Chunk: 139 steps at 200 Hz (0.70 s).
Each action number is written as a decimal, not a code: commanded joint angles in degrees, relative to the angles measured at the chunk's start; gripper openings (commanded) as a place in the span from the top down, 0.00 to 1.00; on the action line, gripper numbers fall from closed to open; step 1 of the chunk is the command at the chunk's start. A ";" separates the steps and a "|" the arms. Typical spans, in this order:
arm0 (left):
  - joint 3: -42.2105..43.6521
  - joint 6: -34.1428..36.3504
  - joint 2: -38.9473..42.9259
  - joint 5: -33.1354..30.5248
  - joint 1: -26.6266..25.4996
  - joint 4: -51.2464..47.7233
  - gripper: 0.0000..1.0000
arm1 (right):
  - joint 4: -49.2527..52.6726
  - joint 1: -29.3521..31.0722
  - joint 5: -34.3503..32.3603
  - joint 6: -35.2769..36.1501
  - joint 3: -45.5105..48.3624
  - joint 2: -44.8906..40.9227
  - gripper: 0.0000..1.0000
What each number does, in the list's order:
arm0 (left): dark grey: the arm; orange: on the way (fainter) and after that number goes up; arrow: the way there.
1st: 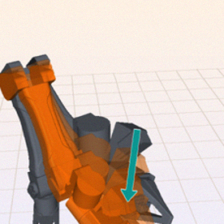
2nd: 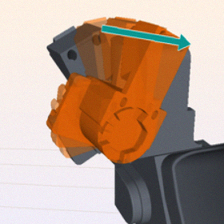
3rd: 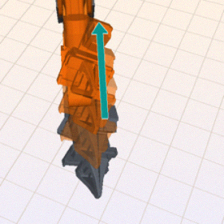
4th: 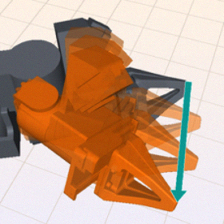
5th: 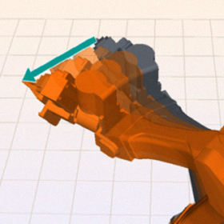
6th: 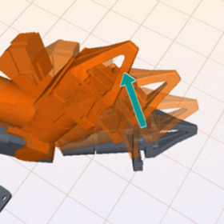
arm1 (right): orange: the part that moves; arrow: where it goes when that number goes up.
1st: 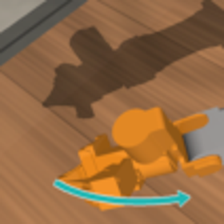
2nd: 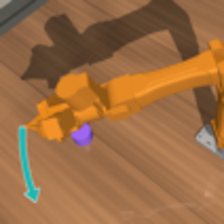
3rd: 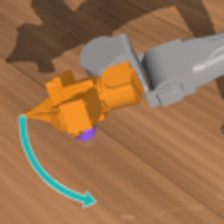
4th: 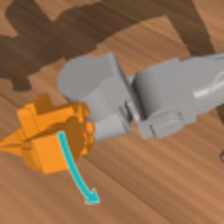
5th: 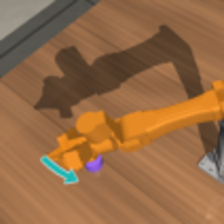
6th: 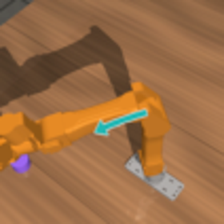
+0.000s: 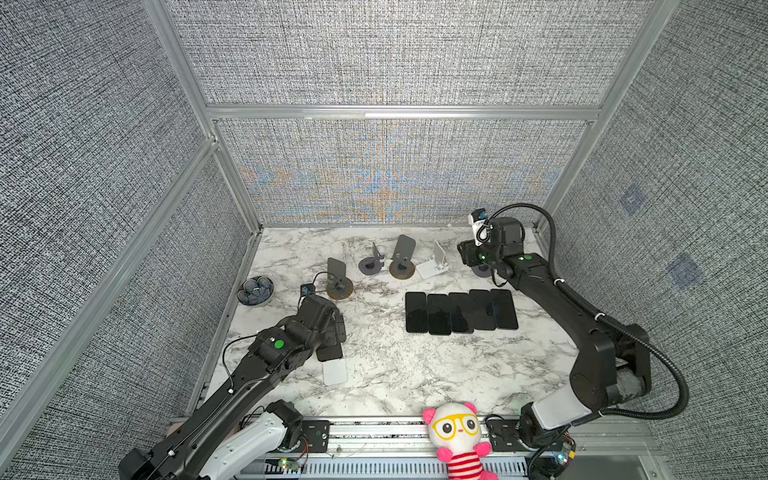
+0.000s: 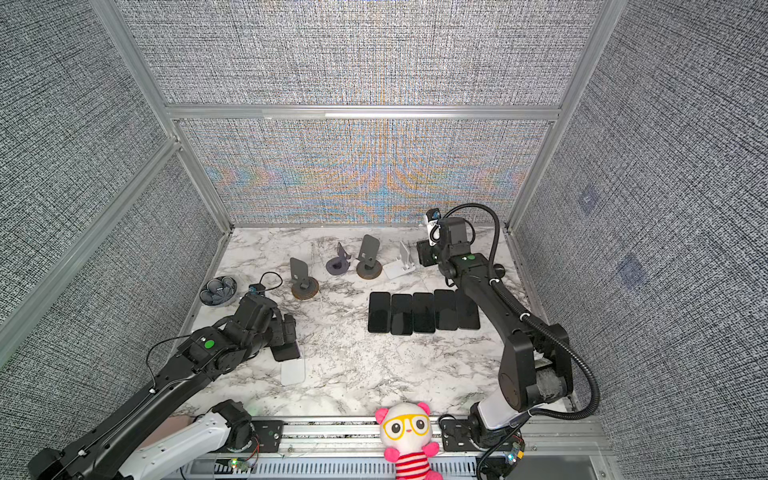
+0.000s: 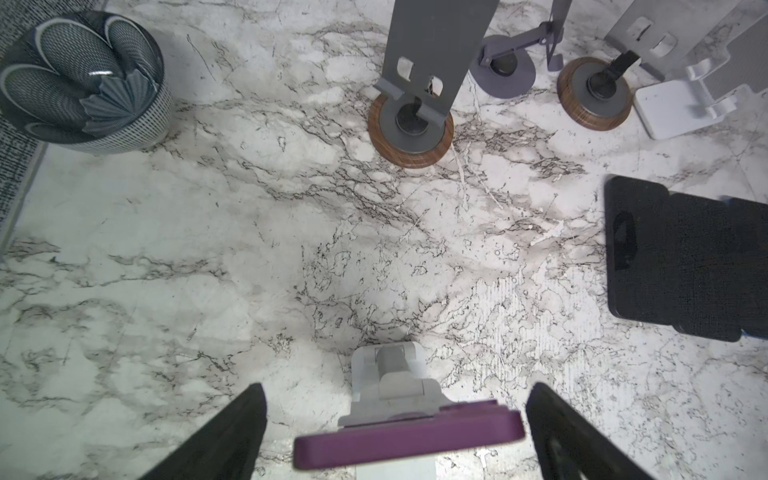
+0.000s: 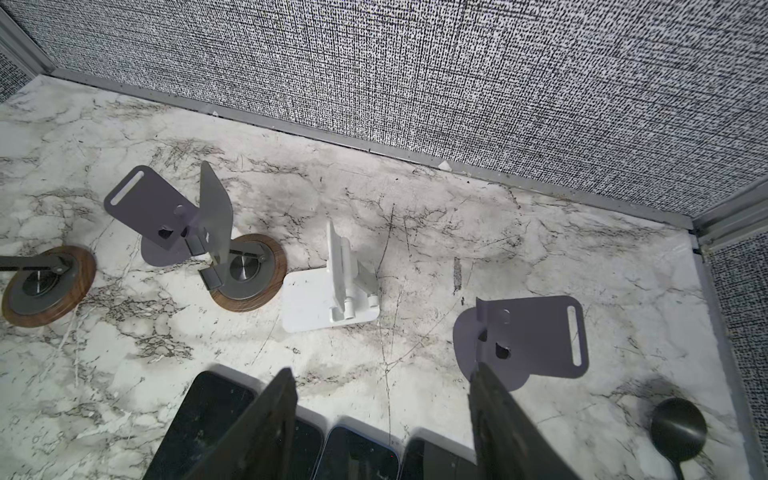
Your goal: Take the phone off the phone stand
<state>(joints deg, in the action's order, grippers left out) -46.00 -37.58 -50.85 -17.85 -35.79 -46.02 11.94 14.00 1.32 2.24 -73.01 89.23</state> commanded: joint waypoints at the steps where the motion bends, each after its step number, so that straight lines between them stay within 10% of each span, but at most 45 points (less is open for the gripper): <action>1: 0.83 -1.44 -0.26 0.14 -0.32 0.02 0.02 | -1.13 -0.09 -0.17 -0.74 0.14 -0.20 0.39; 51: 2.07 -1.54 -1.08 0.48 -0.42 0.24 0.02 | -1.55 -0.11 0.31 -1.01 0.24 -0.20 0.39; 139: 0.59 -1.34 -4.25 0.83 -0.41 0.32 0.32 | -1.83 -0.86 0.56 -0.39 1.34 -1.51 0.39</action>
<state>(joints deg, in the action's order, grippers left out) -44.99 -38.39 -54.89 -17.04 -36.23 -45.95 11.16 13.41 1.56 1.50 -71.88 88.05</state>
